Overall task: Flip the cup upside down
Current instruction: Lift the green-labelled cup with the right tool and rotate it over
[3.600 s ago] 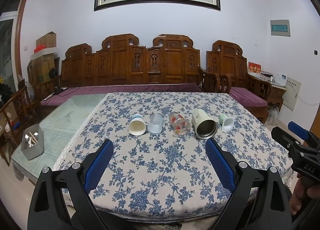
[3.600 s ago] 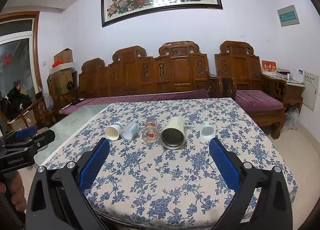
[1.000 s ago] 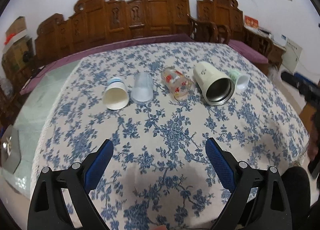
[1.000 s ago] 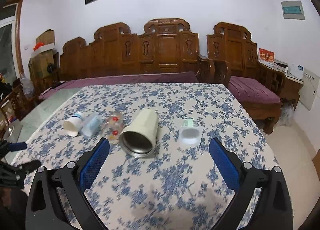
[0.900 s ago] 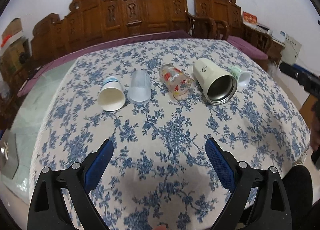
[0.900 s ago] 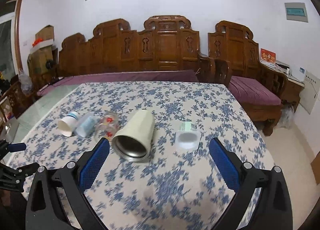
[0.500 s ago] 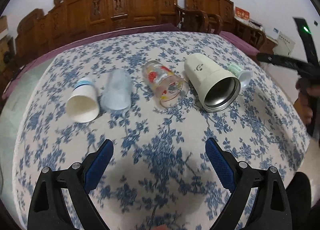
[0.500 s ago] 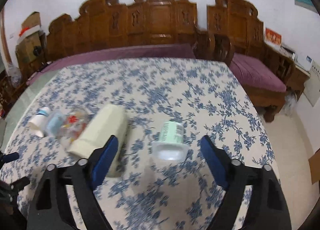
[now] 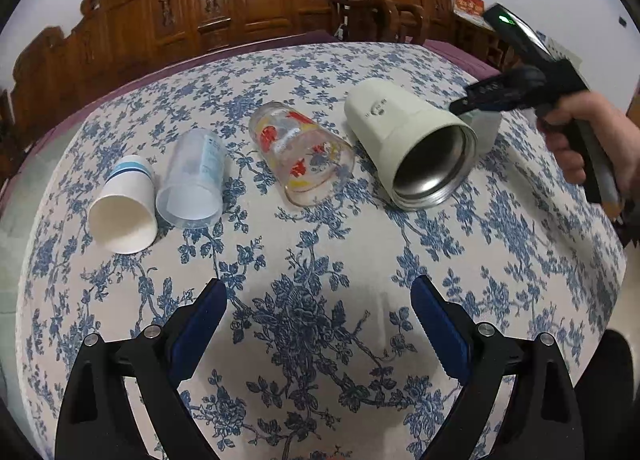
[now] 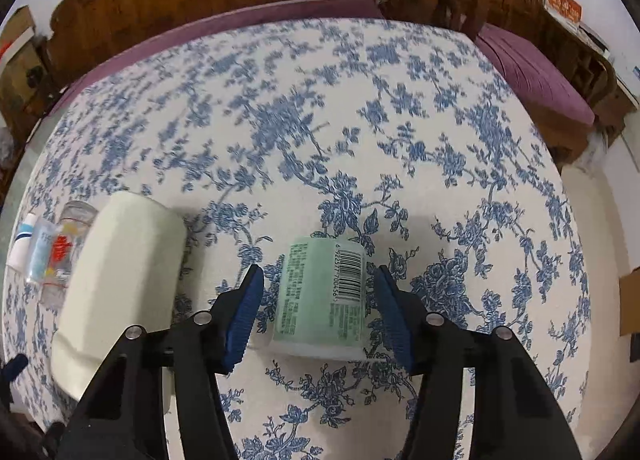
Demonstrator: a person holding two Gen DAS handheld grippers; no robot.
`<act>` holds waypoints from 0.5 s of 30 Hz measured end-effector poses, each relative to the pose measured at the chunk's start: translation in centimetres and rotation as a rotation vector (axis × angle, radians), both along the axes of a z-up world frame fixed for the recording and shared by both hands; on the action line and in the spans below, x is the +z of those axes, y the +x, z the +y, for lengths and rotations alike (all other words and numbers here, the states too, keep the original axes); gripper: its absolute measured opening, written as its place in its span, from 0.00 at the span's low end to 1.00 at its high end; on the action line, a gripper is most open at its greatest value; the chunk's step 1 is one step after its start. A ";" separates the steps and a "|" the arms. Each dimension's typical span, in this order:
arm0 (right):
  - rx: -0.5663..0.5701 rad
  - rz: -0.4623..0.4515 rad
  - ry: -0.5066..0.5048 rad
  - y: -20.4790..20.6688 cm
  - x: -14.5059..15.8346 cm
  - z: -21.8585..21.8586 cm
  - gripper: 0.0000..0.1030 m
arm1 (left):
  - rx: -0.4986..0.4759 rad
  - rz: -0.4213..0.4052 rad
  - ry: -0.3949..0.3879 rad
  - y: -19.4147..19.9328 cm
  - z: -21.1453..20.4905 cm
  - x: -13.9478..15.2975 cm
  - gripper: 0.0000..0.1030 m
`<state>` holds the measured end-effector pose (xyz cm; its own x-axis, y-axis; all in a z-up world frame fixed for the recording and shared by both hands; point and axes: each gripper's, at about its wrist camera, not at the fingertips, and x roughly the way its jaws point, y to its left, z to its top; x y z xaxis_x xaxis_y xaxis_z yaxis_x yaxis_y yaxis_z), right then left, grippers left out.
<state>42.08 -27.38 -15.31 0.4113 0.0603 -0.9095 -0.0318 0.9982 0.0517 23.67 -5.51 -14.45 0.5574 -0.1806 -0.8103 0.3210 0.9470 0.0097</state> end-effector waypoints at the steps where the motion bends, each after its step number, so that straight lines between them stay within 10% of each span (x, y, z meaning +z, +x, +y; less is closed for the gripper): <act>1: -0.004 0.021 -0.010 0.2 -0.5 0.1 0.53 | -0.008 -0.002 0.005 -0.2 -0.2 -0.1 0.87; 15: 0.032 0.015 0.040 -5.0 1.2 0.3 0.48 | 0.038 -0.020 -0.041 -2.0 2.5 1.3 0.87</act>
